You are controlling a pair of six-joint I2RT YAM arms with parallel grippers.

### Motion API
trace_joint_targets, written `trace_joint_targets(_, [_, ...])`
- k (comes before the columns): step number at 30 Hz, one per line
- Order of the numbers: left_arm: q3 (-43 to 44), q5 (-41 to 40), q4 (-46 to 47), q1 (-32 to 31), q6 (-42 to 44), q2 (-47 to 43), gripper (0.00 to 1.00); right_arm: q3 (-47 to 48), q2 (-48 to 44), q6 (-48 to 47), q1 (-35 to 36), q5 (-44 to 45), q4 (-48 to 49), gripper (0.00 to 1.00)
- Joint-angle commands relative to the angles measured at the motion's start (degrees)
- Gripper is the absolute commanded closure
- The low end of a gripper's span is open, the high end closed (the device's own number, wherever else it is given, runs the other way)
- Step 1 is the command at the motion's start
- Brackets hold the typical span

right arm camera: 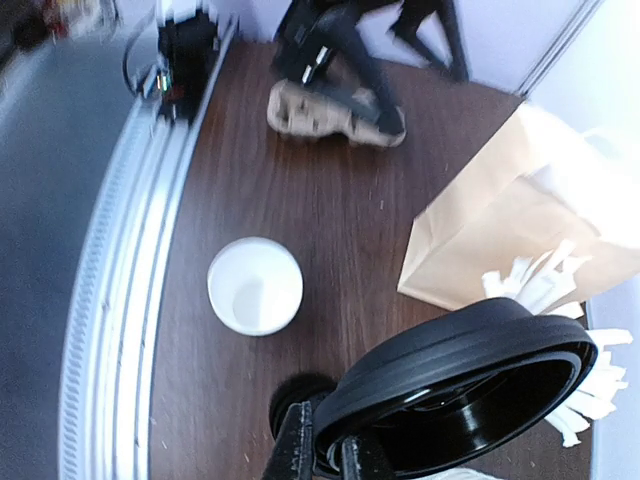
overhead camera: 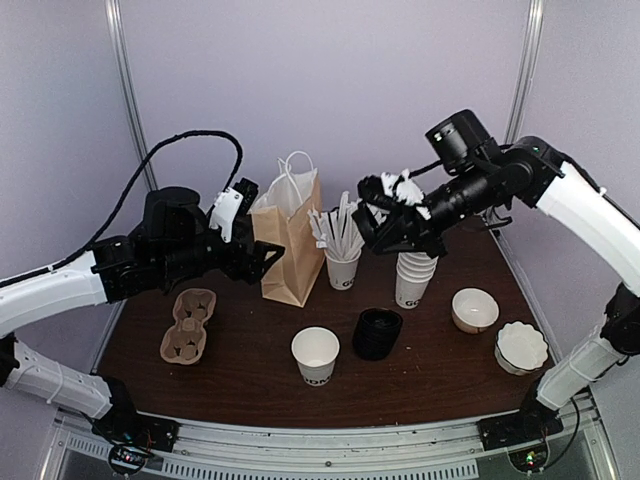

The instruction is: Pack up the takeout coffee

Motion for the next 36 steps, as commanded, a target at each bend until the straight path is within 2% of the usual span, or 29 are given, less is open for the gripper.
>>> trace_joint_targets(1, [-6.8, 7.7, 31.2, -0.8, 5.5, -0.6, 0.03, 1.4, -0.4, 21.4, -8.0, -29.4, 10.7, 0.96])
trace_joint_targets(4, [-8.0, 11.1, 37.9, -2.5, 6.7, 1.2, 0.02, -1.8, 0.7, 35.4, -11.7, -42.3, 21.0, 0.95])
trace_joint_targets(7, [-6.6, 13.6, 41.6, -5.1, 8.9, 4.1, 0.03, -7.5, 0.8, 51.4, -12.9, -49.1, 37.4, 0.94])
trace_joint_targets(12, [-2.0, 20.3, 43.0, -7.3, 10.6, 8.9, 0.02, -14.4, 0.3, 73.5, -13.2, -53.0, 61.6, 0.94])
trace_joint_targets(15, [1.0, 21.0, 40.7, -8.4, 13.1, 11.1, 0.04, -18.7, 0.3, 87.5, -13.3, -54.0, 82.0, 0.94])
trace_joint_targets(17, [2.1, 20.0, 40.8, -8.5, 13.0, 12.0, 0.05, -20.8, 0.6, 93.4, -13.2, -54.4, 90.2, 0.94])
trace_joint_targets(19, [2.7, 19.0, 40.9, -8.5, 13.0, 12.4, 0.07, -21.8, 0.4, 94.6, -13.2, -54.6, 92.1, 0.94])
trace_joint_targets(21, [3.2, 18.2, 40.5, -8.5, 12.8, 11.9, 0.08, -22.2, -0.2, 92.7, -13.2, -55.2, 89.8, 0.93])
trace_joint_targets(27, [2.0, 16.0, 38.3, -8.4, 11.5, 7.4, 0.03, -22.9, -1.2, 91.4, -13.3, -55.9, 88.2, 0.93])
trace_joint_targets(30, [4.8, 16.3, 33.9, -8.4, 11.5, 8.6, 0.03, -23.0, -1.2, 90.9, -13.3, -56.0, 87.6, 0.93])
trace_joint_targets(36, [7.9, 19.6, 31.4, -8.4, 11.5, 10.8, 0.04, -22.7, -1.1, 90.4, -13.3, -56.0, 87.0, 0.93])
